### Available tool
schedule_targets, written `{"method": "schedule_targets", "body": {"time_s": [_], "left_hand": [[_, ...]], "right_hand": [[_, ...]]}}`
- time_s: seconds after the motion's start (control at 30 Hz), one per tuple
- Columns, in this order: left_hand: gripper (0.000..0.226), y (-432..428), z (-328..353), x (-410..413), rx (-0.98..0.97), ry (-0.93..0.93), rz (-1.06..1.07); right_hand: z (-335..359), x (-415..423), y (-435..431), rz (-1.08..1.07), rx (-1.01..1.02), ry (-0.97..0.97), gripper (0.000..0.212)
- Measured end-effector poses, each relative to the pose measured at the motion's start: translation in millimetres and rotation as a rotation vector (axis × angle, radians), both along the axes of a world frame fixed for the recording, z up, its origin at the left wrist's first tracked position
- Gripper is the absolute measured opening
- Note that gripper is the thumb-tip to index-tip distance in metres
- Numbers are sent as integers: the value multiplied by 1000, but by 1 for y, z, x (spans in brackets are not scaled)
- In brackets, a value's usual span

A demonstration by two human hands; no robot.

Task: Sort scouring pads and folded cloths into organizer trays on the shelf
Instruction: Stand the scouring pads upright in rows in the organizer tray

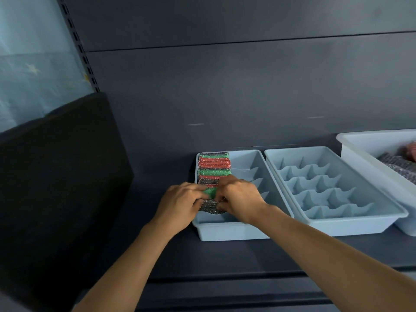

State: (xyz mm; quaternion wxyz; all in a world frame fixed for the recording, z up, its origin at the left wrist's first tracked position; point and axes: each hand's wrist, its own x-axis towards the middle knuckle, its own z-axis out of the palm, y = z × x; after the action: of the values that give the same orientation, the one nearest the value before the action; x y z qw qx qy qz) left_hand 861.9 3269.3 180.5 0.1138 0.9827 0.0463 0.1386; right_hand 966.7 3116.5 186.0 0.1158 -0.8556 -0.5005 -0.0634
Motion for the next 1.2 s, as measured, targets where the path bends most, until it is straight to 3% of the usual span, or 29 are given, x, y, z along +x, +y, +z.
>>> {"method": "schedule_targets", "body": {"time_s": [0.13,0.27,0.47,0.7,0.77,0.87,0.93,1.07,1.2], "left_hand": [[31,-12,11,3,-63,-10,46],[35,-52,25,22,-255,-70,8],[30,-160,38,94,-505,-103,-223],[28,-302,45,181,-590,-44,-419],[29,-333,47,205,-557,-14,-446],[31,-370,50,239,-472,73,-438],[36,-388,51,258,-347,171,-429],[52,-415,51,278,155,425,-372],[50,-423,46,280,322,499,-325]], "right_hand": [[6,8,-23,-12,225,239,40],[19,32,-87,-106,443,269,23],[36,78,-209,-294,507,240,14],[58,138,-360,-523,426,122,18],[62,157,-396,-620,352,185,17],[63,186,-435,-735,118,288,55],[64,197,-443,-795,-107,392,67],[63,202,-441,-818,-299,529,48],[57,208,-438,-831,-320,461,31]]}}
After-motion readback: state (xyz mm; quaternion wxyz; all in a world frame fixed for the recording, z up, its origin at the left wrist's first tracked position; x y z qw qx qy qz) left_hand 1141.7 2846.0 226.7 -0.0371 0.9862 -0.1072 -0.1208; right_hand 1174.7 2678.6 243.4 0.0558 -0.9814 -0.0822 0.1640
